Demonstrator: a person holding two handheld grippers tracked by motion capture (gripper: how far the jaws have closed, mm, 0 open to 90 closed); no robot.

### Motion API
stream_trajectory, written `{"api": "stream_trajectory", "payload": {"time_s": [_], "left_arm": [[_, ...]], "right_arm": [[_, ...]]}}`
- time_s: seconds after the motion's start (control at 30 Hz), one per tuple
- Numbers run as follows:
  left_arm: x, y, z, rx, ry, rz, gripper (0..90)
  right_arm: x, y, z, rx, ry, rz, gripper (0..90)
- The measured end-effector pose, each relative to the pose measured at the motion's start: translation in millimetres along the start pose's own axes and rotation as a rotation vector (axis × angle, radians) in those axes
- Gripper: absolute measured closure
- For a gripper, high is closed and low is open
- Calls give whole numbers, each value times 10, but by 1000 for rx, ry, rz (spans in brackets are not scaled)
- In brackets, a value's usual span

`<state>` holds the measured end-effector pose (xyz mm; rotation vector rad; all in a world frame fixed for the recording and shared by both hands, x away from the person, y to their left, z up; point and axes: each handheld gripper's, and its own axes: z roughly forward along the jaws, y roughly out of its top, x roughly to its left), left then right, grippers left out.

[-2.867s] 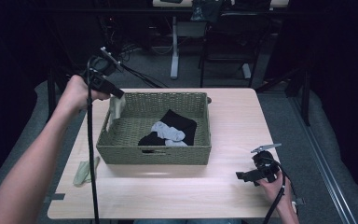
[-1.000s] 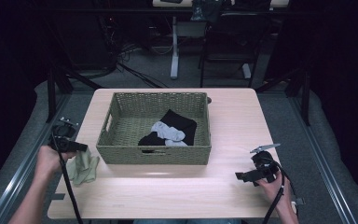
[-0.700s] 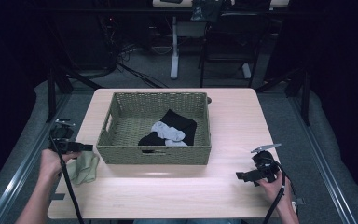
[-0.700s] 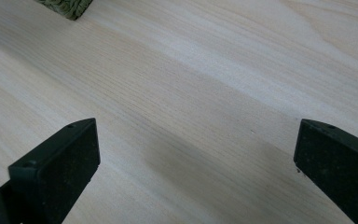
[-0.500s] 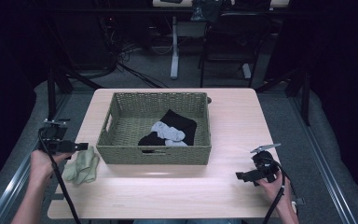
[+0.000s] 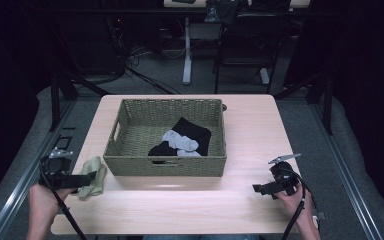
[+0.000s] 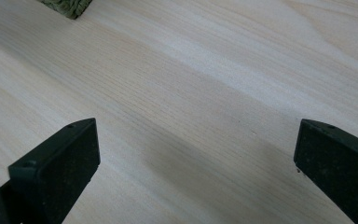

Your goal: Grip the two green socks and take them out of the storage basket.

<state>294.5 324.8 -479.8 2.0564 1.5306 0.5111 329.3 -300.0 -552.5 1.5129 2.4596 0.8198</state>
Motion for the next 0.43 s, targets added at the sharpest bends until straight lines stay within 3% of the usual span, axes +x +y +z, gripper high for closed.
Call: {"api": "stream_trajectory", "payload": {"time_s": [0.33,0.43], "left_arm": [[-145,-408,253,11,-5,-59,9],[-185,-419,290,37,-7,-40,1]], "right_arm": [[-3,3,14,4,-4,-5,0],[-12,0,18,0,-1,0,0]]}}
